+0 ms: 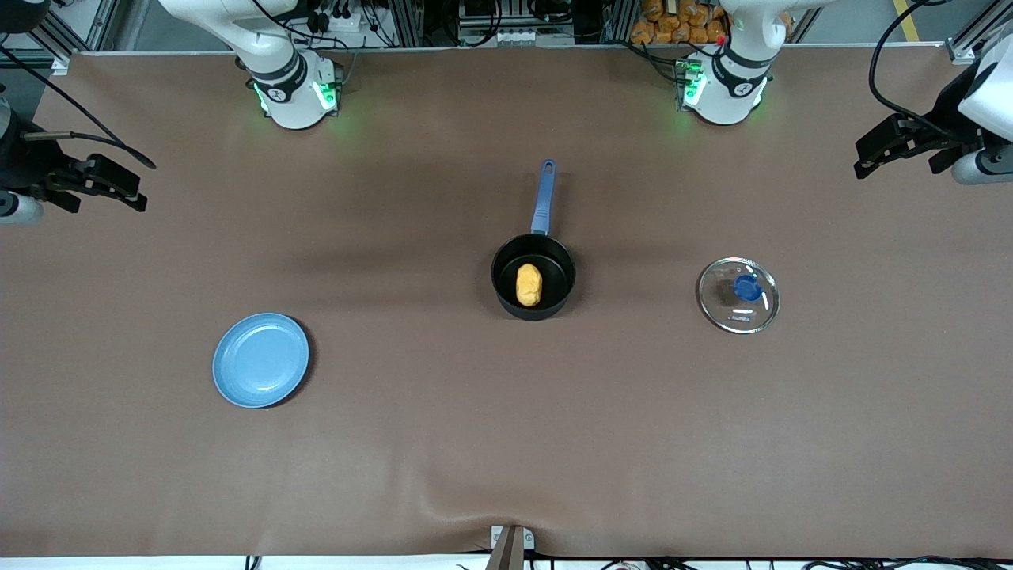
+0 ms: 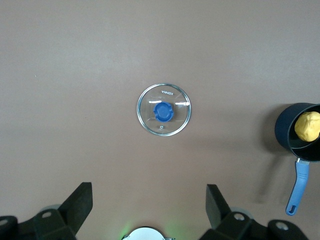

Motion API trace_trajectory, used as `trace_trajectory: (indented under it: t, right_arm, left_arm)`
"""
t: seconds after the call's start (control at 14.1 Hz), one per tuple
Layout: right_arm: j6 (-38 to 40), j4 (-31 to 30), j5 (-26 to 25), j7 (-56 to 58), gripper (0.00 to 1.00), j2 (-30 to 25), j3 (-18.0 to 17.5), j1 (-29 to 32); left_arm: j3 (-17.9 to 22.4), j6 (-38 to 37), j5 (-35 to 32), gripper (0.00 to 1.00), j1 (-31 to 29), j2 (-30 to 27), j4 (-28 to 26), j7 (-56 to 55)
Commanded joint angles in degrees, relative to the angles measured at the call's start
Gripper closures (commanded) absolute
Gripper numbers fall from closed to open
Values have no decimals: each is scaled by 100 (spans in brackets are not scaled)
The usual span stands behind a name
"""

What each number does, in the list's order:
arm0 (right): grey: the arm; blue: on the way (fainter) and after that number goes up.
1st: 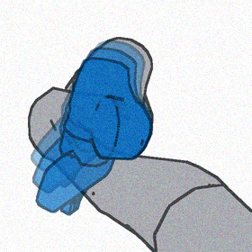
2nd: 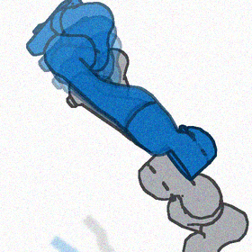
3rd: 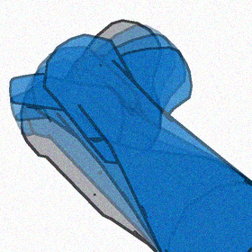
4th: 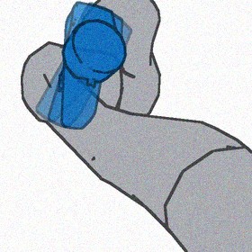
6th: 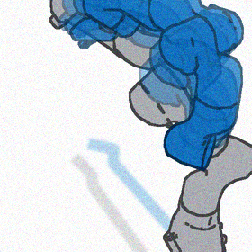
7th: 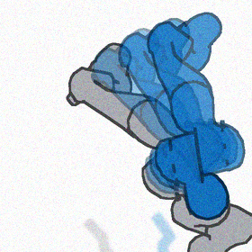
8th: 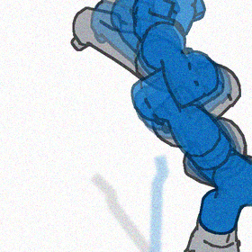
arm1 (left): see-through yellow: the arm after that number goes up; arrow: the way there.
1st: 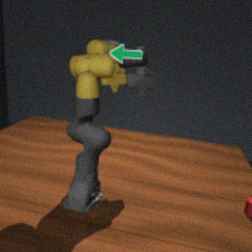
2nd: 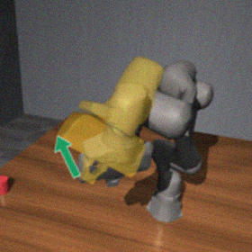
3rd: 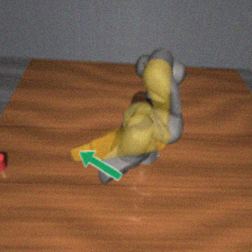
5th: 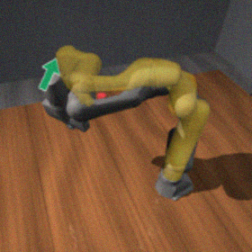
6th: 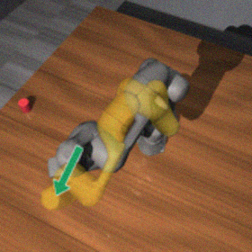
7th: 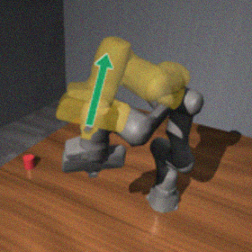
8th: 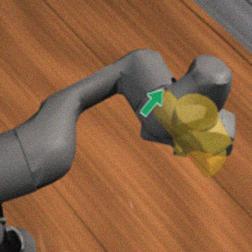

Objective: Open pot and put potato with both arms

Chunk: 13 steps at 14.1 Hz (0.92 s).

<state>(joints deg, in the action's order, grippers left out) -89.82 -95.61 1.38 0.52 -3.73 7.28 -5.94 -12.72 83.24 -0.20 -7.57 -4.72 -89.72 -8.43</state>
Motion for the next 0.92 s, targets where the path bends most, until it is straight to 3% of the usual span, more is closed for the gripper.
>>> trace_trajectory:
  t: [0.0, 0.35, 0.57, 0.85]
  right_arm:
    - [-45, -81, 73, 62, 0, -119, 90, -126]
    - [-45, -10, 30, 62, 0, -93, 81, -179]
    - [-71, 104, -496, 71, 0, -49, 72, -319]
    - [-19, 410, -472, 18, 0, -31, 81, -478]
  left_arm:
    - [-20, -9, 46, 0, -60, -240, -178, 113]
    - [-11, -9, 55, 0, -78, -188, -99, 122]
    - [-11, -9, 46, 0, -69, -152, -28, 105]
    - [-11, -18, 20, 0, -69, -152, -28, 87]
